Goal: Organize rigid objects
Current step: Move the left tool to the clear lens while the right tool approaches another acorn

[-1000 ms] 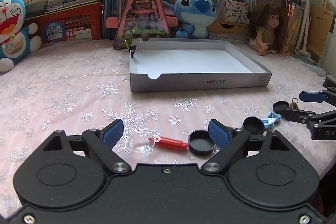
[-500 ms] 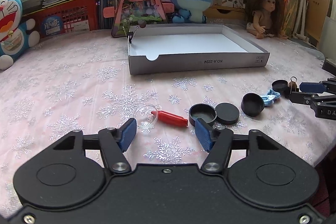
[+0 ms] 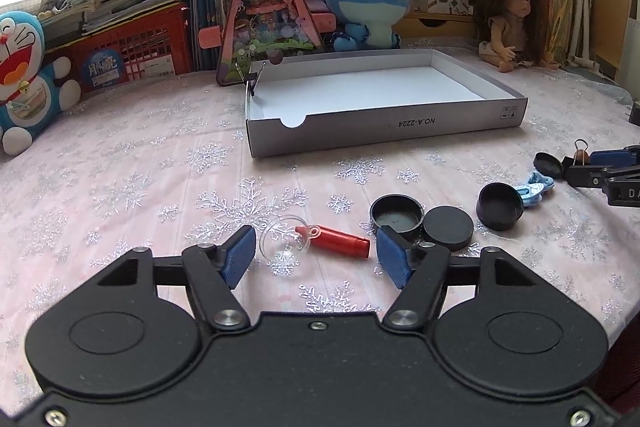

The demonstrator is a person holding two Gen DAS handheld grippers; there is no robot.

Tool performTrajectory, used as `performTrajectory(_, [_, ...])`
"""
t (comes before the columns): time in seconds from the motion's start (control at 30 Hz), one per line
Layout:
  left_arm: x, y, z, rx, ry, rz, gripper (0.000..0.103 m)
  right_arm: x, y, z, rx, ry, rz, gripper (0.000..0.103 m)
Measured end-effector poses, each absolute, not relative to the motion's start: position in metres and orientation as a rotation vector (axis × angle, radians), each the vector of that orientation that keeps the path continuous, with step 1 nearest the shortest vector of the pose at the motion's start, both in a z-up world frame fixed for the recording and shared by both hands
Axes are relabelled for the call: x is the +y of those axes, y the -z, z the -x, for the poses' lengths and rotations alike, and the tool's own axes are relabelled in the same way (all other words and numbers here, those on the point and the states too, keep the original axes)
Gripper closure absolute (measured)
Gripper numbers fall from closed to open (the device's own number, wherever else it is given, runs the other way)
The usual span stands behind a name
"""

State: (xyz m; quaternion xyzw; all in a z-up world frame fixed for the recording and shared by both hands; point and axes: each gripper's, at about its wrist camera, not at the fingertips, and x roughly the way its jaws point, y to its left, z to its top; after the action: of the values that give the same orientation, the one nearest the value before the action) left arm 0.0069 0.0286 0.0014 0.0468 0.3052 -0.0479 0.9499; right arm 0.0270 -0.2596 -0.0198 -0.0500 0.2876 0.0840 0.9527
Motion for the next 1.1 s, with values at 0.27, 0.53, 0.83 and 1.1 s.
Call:
performTrajectory(0.27, [0.043,-0.008,-0.002,0.6,0.046,-0.016,0.039,-0.266,0.018,-0.028,0.56,-0.075,0.086,0.041])
performTrajectory(0.53, [0.059,-0.014,-0.001,0.579,-0.015,0.054,0.047,-0.274,0.012,-0.026,0.52,-0.041,0.042,0.048])
performTrajectory(0.83, [0.057,-0.014,0.009,0.582,-0.024,0.036,0.058,-0.279,0.013,-0.024,0.514,-0.004,0.058,0.066])
performTrajectory(1.1, [0.064,-0.019,0.013,0.556,-0.075,0.057,0.061,-0.287,0.005,-0.019,0.467,0.032,0.033,0.069])
